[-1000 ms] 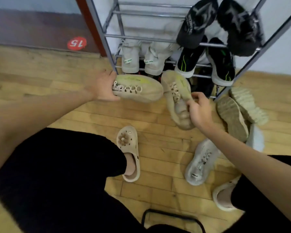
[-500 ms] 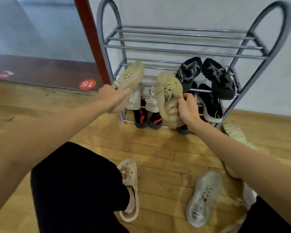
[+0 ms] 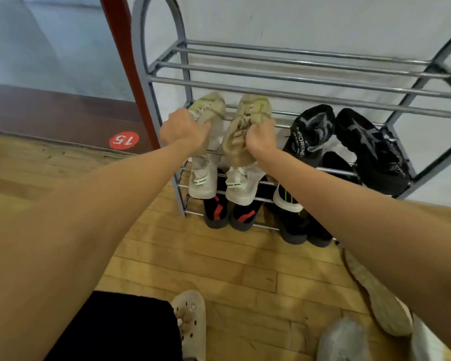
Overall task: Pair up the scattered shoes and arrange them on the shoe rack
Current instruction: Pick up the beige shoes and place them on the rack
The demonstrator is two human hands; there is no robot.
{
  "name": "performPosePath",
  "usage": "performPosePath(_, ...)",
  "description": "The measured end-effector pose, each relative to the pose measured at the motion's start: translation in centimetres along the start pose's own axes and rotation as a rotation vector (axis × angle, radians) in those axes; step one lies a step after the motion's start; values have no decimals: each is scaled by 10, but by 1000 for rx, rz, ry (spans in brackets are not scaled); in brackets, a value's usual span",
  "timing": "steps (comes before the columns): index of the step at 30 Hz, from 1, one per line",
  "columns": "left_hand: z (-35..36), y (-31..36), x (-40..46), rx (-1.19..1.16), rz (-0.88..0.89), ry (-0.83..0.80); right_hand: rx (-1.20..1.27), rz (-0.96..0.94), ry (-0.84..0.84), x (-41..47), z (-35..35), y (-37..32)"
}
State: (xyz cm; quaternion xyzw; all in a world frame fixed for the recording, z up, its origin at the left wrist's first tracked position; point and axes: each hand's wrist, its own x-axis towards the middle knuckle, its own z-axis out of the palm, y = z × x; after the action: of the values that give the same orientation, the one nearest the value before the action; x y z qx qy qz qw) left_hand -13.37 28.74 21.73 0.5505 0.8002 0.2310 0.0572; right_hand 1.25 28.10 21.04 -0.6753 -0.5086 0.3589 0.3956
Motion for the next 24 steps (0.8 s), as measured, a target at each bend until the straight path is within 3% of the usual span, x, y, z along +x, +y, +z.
performPosePath(7,24,-3,10,27,-41,-36,113,77,-100,35,14,20)
performPosePath(19,20,-22,-92,-86,56,14,-448,-451,-173,-78,-42,45)
performPosePath(24,46,-44,-171,27,119,-156,-582,-415,-331,-139,-111,115)
